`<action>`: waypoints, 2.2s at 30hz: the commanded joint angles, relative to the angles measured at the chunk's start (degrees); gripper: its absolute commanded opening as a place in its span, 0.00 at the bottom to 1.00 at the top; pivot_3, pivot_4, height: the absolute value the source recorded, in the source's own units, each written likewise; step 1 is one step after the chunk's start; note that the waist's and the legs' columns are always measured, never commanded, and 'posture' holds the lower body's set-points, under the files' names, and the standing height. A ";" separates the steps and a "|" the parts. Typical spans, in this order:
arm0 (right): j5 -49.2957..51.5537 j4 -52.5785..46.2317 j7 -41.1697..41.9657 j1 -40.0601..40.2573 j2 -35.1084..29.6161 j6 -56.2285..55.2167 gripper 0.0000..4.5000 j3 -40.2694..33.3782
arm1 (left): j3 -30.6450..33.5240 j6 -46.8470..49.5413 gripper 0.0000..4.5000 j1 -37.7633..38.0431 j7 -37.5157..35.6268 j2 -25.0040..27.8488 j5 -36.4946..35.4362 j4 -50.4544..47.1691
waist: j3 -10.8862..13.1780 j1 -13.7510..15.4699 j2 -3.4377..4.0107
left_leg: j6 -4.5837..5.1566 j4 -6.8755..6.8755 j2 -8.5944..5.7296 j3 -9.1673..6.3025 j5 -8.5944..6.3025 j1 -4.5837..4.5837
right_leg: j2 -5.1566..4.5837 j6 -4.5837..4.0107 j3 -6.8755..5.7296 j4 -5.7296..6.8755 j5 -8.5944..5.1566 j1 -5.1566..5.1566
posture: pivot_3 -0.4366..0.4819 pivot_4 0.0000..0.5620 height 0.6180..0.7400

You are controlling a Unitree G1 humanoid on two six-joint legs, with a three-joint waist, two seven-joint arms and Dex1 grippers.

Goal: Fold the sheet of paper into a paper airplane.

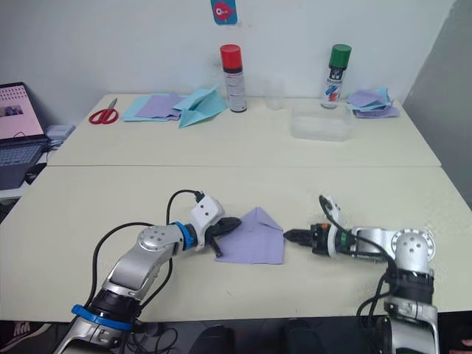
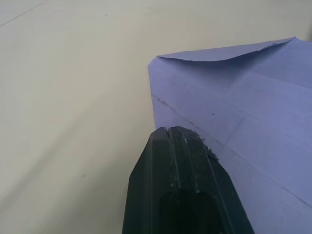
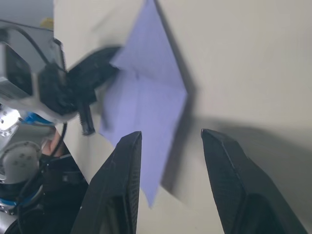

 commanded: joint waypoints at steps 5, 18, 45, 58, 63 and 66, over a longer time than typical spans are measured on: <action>7.23 -2.44 -9.39 0.16 7.38 -2.85 0.44 -1.22 | -1.33 2.27 0.00 2.20 0.69 0.62 2.22 3.51 | 0.04 -0.79 0.05 | 0.00 0.01 0.07 -0.13 0.00 -0.01 | -0.01 0.03 0.00 0.02 0.02 0.00 | 0.48 0.27 1.00; 18.73 1.36 -15.38 -2.24 4.77 -11.77 0.44 3.97 | -1.37 2.24 0.00 2.10 0.78 0.49 2.32 3.52 | 0.05 -0.85 0.05 | 0.00 -0.01 0.04 -0.08 0.00 -0.07 | -0.07 0.04 0.04 -0.15 0.01 0.00 | 0.48 0.27 1.00; 21.35 0.45 -11.49 -4.18 3.79 -22.22 0.01 18.49 | -0.48 4.48 0.00 2.85 -1.48 0.51 -0.21 2.59 | 0.10 -0.91 0.05 | 0.00 -0.07 0.16 -0.09 0.00 -0.08 | -0.15 0.03 0.06 -0.22 0.01 -0.03 | 0.48 0.27 1.00; 14.00 2.31 -4.55 -6.36 4.63 -22.19 0.01 18.24 | -0.18 4.69 0.00 0.83 -5.40 0.98 -1.55 2.70 | 0.09 -0.83 0.06 | 0.00 -0.68 0.10 -0.02 0.00 -0.12 | -0.15 0.09 -0.02 -0.75 -0.03 -0.03 | 0.48 0.27 1.00; 12.32 2.48 -3.23 -6.38 4.73 -21.33 0.01 18.15 | -0.18 4.81 0.00 -1.49 -6.75 0.52 -1.95 3.32 | 0.10 -0.62 0.05 | 0.00 -0.70 0.07 0.01 0.00 -0.19 | -0.18 0.11 -0.01 -0.86 -0.04 -0.03 | 0.48 0.27 1.00; 11.63 2.22 -2.90 -6.17 5.00 -21.07 0.01 18.02 | -0.83 3.91 0.00 -2.43 -8.04 0.44 -1.74 4.05 | 0.10 -0.57 0.05 | 0.00 -0.70 0.01 0.01 0.00 -0.19 | -0.28 0.15 -0.02 -0.85 -0.01 -0.03 | 0.48 0.27 1.00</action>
